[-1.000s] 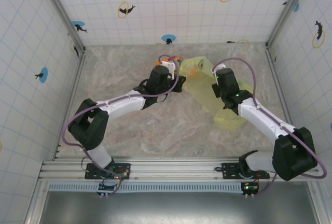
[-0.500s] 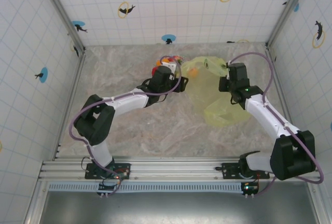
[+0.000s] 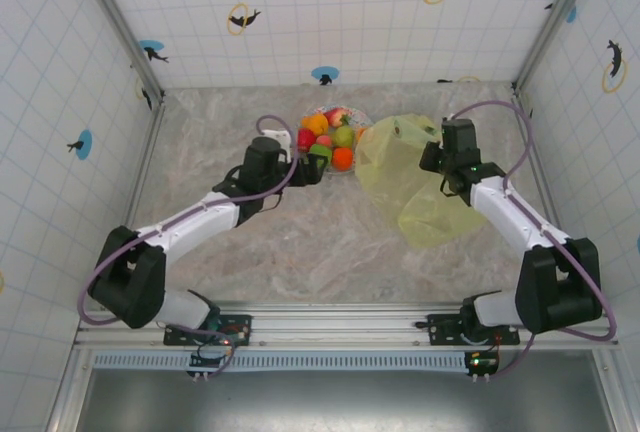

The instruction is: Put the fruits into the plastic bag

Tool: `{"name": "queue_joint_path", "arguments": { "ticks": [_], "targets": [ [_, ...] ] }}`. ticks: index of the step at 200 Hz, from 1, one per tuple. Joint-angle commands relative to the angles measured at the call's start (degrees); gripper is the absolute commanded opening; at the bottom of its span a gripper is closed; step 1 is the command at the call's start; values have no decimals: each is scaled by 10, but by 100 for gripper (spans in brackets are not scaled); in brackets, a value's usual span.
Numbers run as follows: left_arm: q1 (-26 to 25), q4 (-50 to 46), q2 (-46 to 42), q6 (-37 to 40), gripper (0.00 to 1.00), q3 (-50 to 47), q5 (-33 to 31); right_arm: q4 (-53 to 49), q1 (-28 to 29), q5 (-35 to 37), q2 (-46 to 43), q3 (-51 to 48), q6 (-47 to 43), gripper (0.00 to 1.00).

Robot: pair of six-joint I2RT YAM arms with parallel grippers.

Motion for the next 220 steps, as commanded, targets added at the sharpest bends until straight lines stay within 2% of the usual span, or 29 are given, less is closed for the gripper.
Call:
{"name": "queue_joint_path", "arguments": {
  "ticks": [1,26,51,182,220],
  "targets": [
    [22,-18,14,-42,94,-5,3,4,0,-11,5,10,4,0],
    [22,-33,50,-29,94,28,-31,-45,0,-11,15,39,-25,0],
    [22,-35,98,-28,93,64,-26,-81,0,-7,21,52,-48,0],
    [21,-33,282,-12,94,218,28,-72,0,-24,6,31,-58,0],
    [20,-28,307,-10,90,240,33,-68,0,-30,6,26,-56,0]
  ]
}}
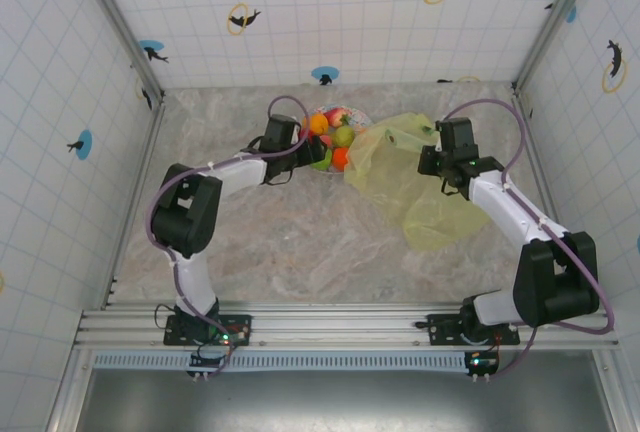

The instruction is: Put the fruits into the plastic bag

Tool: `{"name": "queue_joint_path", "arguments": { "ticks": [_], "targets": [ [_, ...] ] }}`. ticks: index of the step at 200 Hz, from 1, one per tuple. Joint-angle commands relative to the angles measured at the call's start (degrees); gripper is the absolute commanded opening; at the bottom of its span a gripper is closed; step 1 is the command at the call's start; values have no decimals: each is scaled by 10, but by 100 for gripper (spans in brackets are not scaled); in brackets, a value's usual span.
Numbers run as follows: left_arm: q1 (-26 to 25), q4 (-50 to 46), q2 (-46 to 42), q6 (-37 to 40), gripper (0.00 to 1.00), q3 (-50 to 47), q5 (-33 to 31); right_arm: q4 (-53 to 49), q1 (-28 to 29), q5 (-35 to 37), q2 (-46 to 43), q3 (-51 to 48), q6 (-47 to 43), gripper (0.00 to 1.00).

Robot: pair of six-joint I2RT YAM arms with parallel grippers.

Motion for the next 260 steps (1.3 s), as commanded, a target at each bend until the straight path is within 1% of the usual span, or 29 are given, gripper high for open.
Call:
{"name": "queue_joint_path", "arguments": {
  "ticks": [1,26,62,230,239,260],
  "targets": [
    [-4,-1,17,11,90,24,11,-2,0,-7,-11,-1,-1,0],
    [-4,-1,29,10,85,32,17,2,0,-8,-13,-5,-1,0],
    [-6,0,41,8,82,39,25,5,0,-12,-12,-8,0,0],
    [-9,9,70,3,82,43,32,15,0,-26,-2,-12,3,0],
    [-9,11,69,1,81,42,32,15,0,-26,-2,-11,3,0],
    [-9,18,64,-2,74,39,35,13,0,-26,-2,-10,2,0]
  ]
}}
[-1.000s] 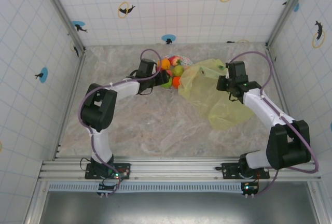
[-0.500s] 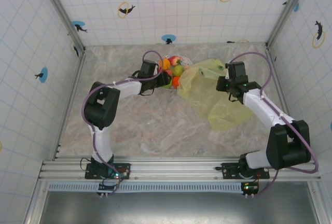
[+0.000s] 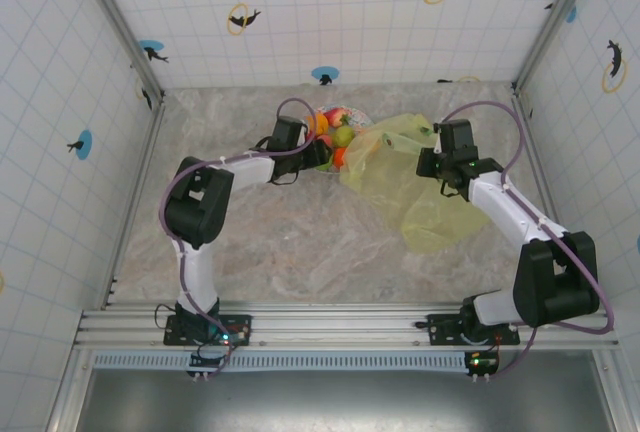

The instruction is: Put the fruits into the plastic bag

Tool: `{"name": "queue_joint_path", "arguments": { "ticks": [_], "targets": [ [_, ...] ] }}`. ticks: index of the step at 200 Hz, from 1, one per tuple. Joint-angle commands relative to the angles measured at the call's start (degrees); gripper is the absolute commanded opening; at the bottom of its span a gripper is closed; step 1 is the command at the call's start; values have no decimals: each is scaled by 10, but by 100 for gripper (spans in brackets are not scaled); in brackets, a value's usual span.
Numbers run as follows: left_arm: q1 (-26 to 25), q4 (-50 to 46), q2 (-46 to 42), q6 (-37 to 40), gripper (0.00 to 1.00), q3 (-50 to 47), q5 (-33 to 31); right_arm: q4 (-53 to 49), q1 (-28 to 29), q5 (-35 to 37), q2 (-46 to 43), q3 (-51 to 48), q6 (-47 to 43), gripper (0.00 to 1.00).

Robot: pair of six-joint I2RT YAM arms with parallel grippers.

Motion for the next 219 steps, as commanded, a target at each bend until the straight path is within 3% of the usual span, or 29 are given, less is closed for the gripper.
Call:
{"name": "queue_joint_path", "arguments": {
  "ticks": [1,39,72,132,147,180,201,219],
  "targets": [
    [-3,10,10,-1,74,10,6,11,0,-4,-2,-2,1,0],
    [-3,27,-18,-9,64,-9,3,7,0,-2,-3,1,1,0],
    [-3,33,-66,-10,62,-40,-2,8,0,0,-9,-2,4,0],
    [-17,62,-297,2,60,-228,1,9,4,-10,-25,-14,23,0],
    [-49,63,-358,31,60,-264,-7,2,8,-10,-25,-12,23,0],
    [-171,74,-443,115,59,-293,-23,-13,18,-2,-23,-10,26,0],
    [-245,92,-445,161,59,-277,-14,-21,24,1,-21,-5,30,0],
    [-279,99,-408,182,59,-250,0,-29,32,-1,-19,1,37,0]
  ]
}}
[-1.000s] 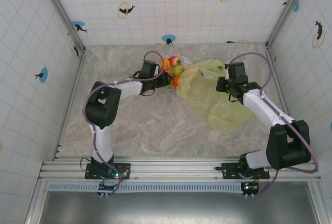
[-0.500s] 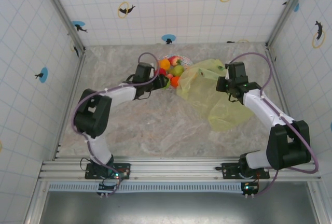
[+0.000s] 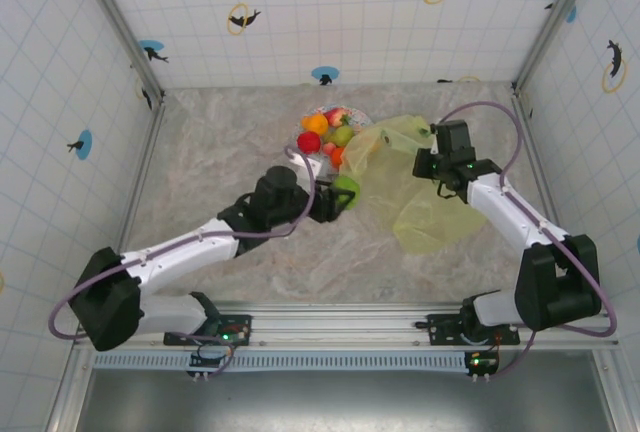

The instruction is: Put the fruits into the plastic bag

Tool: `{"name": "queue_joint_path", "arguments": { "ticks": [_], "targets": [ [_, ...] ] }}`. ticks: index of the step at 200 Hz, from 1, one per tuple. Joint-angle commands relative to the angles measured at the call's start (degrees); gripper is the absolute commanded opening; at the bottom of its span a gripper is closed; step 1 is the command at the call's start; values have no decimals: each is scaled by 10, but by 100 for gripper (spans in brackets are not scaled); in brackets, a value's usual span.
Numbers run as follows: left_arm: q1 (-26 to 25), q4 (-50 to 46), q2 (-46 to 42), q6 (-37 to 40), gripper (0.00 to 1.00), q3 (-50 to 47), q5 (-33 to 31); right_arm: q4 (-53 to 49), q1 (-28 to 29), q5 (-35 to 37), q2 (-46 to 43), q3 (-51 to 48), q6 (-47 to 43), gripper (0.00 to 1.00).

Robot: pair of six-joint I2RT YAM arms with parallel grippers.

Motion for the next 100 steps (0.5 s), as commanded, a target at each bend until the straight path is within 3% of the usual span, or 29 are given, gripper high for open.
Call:
{"name": "queue_joint_path", "arguments": {
  "ticks": [1,62,100],
  "targets": [
    [-34,26,36,67,59,36,11,-23,11,0,-9,3,13,0],
    [-39,67,202,27,57,114,-87,-107,17,-26,-21,25,12,0],
    [-39,64,288,67,57,169,-104,-93,7,-114,-61,2,64,0]
  ]
}}
